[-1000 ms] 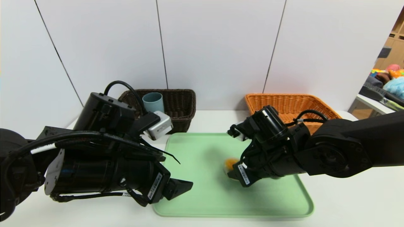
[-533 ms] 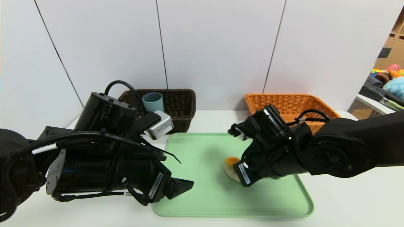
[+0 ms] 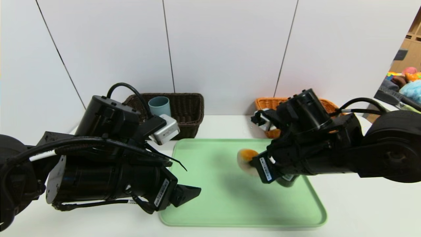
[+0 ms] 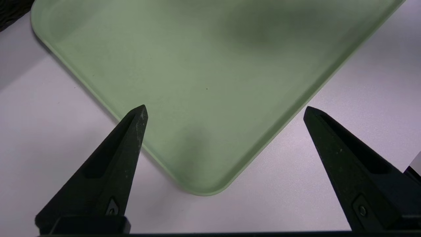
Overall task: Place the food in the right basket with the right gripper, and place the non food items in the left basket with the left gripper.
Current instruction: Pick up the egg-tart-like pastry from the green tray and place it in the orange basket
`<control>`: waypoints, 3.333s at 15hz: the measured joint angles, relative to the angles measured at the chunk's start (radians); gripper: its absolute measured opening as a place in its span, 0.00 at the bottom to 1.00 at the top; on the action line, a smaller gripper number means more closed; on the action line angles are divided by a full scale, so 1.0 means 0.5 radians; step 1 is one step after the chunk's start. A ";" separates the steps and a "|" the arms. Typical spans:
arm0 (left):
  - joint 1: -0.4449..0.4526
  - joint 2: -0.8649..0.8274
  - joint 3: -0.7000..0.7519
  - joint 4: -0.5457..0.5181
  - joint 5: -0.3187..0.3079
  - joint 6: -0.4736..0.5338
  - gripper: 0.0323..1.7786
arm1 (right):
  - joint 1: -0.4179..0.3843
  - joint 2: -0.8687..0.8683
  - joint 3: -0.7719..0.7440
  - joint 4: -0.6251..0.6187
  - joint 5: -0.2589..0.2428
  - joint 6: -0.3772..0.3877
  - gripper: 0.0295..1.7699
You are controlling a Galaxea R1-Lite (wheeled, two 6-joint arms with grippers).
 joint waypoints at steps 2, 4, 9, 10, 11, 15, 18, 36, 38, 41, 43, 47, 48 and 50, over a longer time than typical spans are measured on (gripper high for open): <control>-0.003 -0.001 0.000 0.000 0.000 0.001 0.95 | -0.006 -0.104 -0.013 -0.008 -0.002 0.052 0.02; -0.003 -0.004 0.000 0.000 0.000 0.000 0.95 | -0.027 -0.198 -0.026 -0.086 -0.004 0.098 0.02; -0.003 -0.011 0.006 0.000 0.000 0.000 0.95 | -0.297 -0.300 -0.072 -0.415 -0.034 0.137 0.02; -0.003 -0.011 0.006 0.000 0.000 0.000 0.95 | -0.377 -0.294 -0.088 -0.449 -0.037 0.137 0.02; -0.003 -0.010 0.005 0.000 0.000 0.001 0.95 | -0.466 -0.280 -0.105 -0.468 -0.039 0.137 0.02; -0.003 -0.011 0.001 0.000 0.004 0.000 0.95 | -0.807 -0.124 -0.174 -0.482 -0.028 0.134 0.02; -0.003 -0.013 0.000 -0.025 0.007 -0.003 0.95 | -0.977 0.060 -0.237 -0.483 -0.025 0.137 0.02; 0.017 -0.002 0.012 -0.072 0.008 -0.009 0.95 | -1.205 0.749 -0.667 -0.477 -0.137 0.128 0.38; 0.018 -0.001 0.013 -0.072 0.007 -0.006 0.95 | -1.206 0.747 -0.667 -0.476 -0.134 0.131 0.51; 0.020 0.000 0.017 -0.072 0.007 -0.006 0.95 | -1.201 0.701 -0.675 -0.463 -0.131 0.131 0.66; 0.021 0.000 0.021 -0.072 0.006 -0.007 0.95 | -1.203 0.681 -0.701 -0.447 -0.136 0.127 0.73; 0.020 -0.007 0.022 -0.072 0.007 -0.006 0.95 | -1.224 0.675 -0.704 -0.429 -0.134 0.122 0.82; 0.021 -0.010 0.022 -0.072 0.007 -0.006 0.95 | -1.231 0.678 -0.704 -0.425 -0.135 0.119 0.84; 0.021 -0.014 0.022 -0.072 0.007 -0.006 0.95 | -1.246 0.688 -0.704 -0.404 -0.136 0.114 0.86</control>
